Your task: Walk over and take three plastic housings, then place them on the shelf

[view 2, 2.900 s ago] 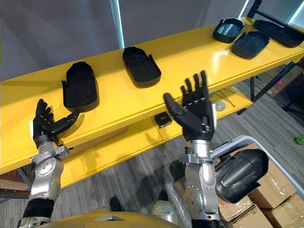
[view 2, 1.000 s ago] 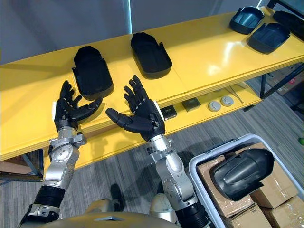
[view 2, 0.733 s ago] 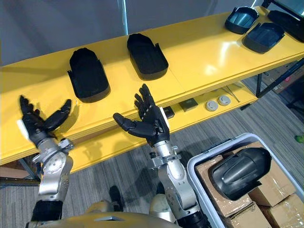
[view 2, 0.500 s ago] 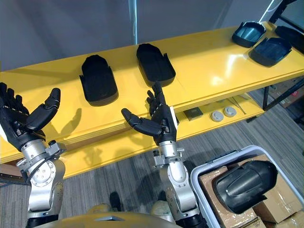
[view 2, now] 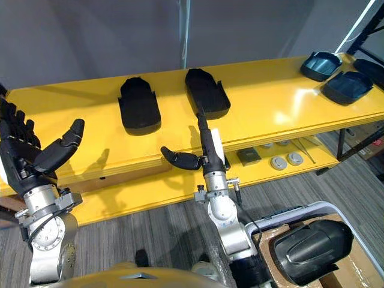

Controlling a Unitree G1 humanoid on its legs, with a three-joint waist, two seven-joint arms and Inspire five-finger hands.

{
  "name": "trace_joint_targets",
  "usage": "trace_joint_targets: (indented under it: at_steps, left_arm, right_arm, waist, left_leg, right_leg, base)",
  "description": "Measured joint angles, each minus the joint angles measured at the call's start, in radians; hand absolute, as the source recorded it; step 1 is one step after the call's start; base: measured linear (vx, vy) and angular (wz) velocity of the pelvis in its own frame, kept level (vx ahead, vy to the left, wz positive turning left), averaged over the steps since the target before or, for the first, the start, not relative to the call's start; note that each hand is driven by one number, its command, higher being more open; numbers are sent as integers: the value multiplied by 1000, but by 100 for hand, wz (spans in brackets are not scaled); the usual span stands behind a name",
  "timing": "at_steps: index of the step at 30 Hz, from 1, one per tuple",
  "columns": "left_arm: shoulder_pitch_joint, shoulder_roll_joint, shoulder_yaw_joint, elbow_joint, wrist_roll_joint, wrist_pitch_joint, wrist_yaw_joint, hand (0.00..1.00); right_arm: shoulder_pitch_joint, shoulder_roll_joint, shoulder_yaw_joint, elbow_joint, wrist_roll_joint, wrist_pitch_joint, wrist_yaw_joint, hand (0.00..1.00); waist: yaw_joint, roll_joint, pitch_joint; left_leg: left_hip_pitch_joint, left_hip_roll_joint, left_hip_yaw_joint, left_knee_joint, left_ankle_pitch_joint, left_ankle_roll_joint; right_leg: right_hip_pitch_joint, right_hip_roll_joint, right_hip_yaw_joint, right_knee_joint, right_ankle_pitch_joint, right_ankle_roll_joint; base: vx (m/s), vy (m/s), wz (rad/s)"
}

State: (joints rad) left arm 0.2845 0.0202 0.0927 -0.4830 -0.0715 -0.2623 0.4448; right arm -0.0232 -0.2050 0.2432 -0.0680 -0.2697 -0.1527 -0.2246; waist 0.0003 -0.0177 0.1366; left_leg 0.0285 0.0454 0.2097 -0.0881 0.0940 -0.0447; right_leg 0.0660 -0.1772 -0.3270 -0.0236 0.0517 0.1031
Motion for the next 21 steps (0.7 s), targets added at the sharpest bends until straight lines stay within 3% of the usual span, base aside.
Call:
trace_joint_targets:
  at_steps: [3,8,13,16,21]
  left_arm:
    - [-3,1,-1,0,-7,-10,-19,100]
    - [-4,27,-1,0,-9,-13,-39,100]
    - [-14,39,-1,0,-38,-13,-48,100]
    - [-29,39,-1,0,-45,-14,-52,100]
    - [-76,39,-12,0,-54,-18,-52,100]
  right_arm:
    - [-121,-33,-13,127,-3,27,-34,100]
    - [-303,-39,-30,282,-41,74,-103,100]
    - [-455,-63,-30,386,-39,75,-118,100]
    - [-518,-100,-40,443,-35,71,-140,100]
    - [-609,-115,-39,497,-32,51,-158,100]
  waist:
    - [29,-5,7]
    - [80,-5,73]
    - [90,-6,125]
    - [109,2,158]
    - [108,23,201]
  left_leg:
    - [-55,0,-35,4,28,7]
    - [-73,0,-60,4,35,6]
    - [-90,-5,-77,5,41,10]
    - [-94,-6,-88,5,47,17]
    - [-104,-8,-96,5,48,19]
  right_leg:
    - [-35,8,-32,1,16,4]
    - [-39,6,-55,6,15,2]
    - [-50,-2,-73,16,15,3]
    - [-52,-4,-82,25,12,-2]
    - [-62,-8,-91,38,6,-8]
  base:
    - [-28,-9,36]
    - [-37,3,16]
    - [-9,17,13]
    - [22,3,10]
    - [12,0,4]
